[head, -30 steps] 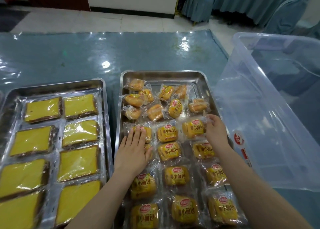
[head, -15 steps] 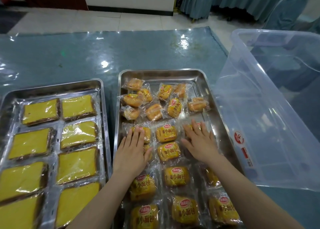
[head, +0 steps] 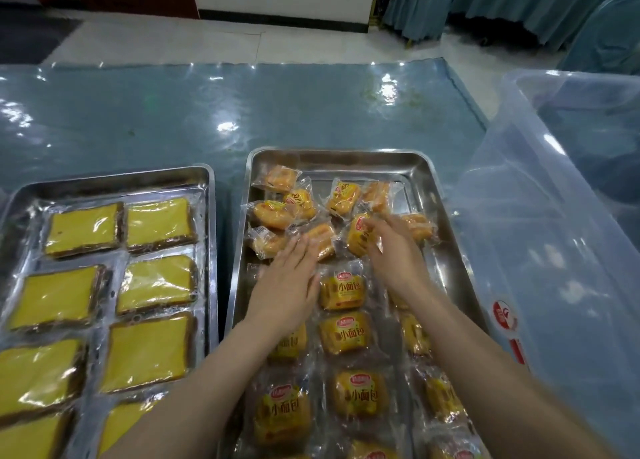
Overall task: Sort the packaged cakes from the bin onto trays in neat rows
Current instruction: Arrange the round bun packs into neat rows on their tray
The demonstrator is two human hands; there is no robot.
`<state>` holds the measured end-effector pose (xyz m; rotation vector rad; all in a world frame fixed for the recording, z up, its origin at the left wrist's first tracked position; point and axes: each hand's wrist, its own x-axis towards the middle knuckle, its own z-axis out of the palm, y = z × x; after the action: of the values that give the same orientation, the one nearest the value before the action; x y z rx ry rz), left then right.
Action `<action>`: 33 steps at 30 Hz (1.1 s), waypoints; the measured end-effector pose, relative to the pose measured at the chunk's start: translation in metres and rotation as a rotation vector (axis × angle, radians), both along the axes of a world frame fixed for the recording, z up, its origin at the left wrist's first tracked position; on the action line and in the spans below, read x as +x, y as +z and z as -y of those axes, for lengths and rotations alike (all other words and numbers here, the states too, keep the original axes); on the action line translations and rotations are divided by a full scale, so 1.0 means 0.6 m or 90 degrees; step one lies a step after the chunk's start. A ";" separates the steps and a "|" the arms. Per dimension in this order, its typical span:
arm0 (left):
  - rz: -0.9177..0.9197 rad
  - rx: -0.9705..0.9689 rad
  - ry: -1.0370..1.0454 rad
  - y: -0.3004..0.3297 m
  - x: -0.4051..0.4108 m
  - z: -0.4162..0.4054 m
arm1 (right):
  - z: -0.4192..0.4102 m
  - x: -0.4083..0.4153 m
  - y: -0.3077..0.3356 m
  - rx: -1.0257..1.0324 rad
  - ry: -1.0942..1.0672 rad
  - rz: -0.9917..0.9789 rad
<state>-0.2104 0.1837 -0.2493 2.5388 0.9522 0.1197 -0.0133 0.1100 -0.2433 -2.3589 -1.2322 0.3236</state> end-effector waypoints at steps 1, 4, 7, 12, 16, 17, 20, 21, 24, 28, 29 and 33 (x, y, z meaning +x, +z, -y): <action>-0.011 0.009 -0.018 -0.002 0.014 -0.007 | -0.010 0.008 -0.004 -0.048 0.017 0.028; -0.080 0.067 -0.078 -0.021 0.048 -0.031 | -0.037 0.029 -0.019 -0.186 0.055 0.057; -0.127 0.102 -0.082 -0.041 0.069 -0.065 | -0.066 0.050 -0.034 -0.176 0.060 0.048; -0.126 0.126 -0.094 -0.050 0.105 -0.123 | -0.116 0.079 -0.041 -0.151 0.041 0.053; -0.122 0.135 -0.075 -0.047 0.126 -0.150 | -0.123 0.084 -0.038 -0.088 0.011 0.031; -0.113 0.141 -0.068 -0.045 0.128 -0.151 | -0.119 0.083 -0.036 -0.051 0.004 0.012; -0.078 0.156 -0.058 -0.039 0.131 -0.147 | -0.094 0.073 -0.029 0.066 -0.028 -0.007; -0.067 0.147 -0.072 -0.039 0.130 -0.145 | -0.083 0.069 -0.028 0.084 -0.046 0.001; -0.041 0.103 -0.142 -0.040 0.125 -0.130 | -0.043 0.068 -0.027 0.047 -0.105 -0.041; -0.011 0.005 -0.157 -0.036 0.119 -0.115 | 0.014 0.068 -0.024 -0.074 -0.144 -0.031; 0.000 -0.026 -0.141 -0.034 0.117 -0.114 | 0.024 0.064 -0.023 -0.085 -0.147 -0.006; 0.104 -0.141 -0.052 -0.025 0.119 -0.118 | 0.042 0.052 -0.028 -0.121 -0.147 0.135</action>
<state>-0.1389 0.2543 -0.2640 2.3208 0.7527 0.1837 0.0181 0.0849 -0.2599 -2.7263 -1.0419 0.1223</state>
